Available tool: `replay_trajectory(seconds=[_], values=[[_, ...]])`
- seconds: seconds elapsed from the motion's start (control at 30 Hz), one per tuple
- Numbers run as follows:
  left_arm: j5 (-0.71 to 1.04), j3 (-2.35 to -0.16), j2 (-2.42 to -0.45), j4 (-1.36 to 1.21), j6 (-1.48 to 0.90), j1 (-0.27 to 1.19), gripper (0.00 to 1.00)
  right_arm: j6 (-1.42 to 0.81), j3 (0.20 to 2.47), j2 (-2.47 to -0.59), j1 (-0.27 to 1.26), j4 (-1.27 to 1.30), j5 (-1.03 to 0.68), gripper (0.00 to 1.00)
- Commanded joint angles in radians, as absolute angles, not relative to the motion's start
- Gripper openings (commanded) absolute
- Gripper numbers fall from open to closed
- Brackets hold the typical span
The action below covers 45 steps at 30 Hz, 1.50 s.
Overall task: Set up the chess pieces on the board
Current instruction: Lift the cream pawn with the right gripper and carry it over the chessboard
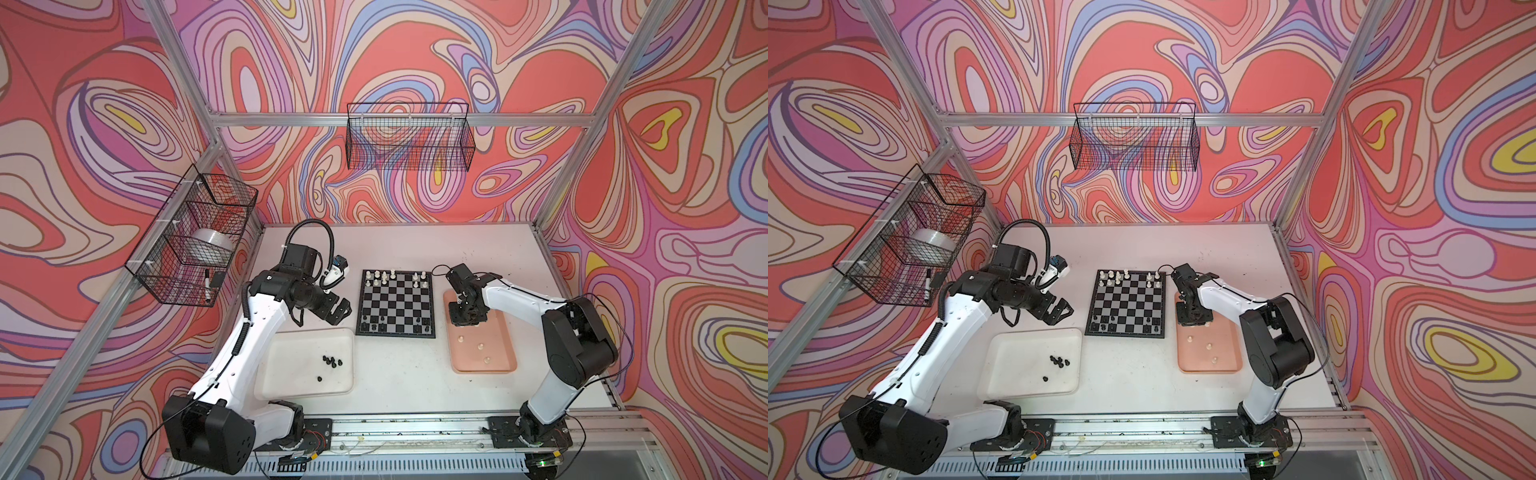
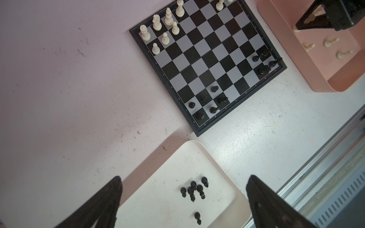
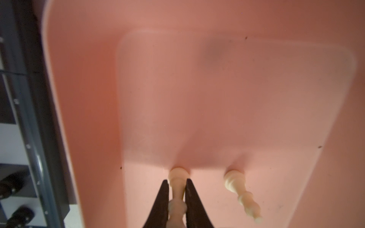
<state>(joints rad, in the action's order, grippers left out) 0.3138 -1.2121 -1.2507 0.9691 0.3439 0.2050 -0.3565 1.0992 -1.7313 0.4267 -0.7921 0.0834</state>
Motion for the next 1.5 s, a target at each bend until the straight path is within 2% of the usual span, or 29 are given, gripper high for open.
replay_trajectory(seconds=[0.0,0.37,0.67,1.47], values=[[0.320,-1.232,-1.246,0.997,0.343,0.212,0.99,-0.348,1.106,-1.742,0.427,-0.791,0.101,0.14],[0.314,-1.236,-1.248,0.999,0.344,0.212,0.99,-0.332,1.175,-1.744,0.437,-0.853,0.107,0.13],[0.304,-1.233,-1.236,0.997,0.344,0.212,0.99,-0.296,1.324,-1.766,0.456,-0.945,0.126,0.13],[0.301,-1.215,-1.197,0.991,0.343,0.212,0.99,-0.230,1.957,-2.145,0.567,-1.081,0.110,0.13]])
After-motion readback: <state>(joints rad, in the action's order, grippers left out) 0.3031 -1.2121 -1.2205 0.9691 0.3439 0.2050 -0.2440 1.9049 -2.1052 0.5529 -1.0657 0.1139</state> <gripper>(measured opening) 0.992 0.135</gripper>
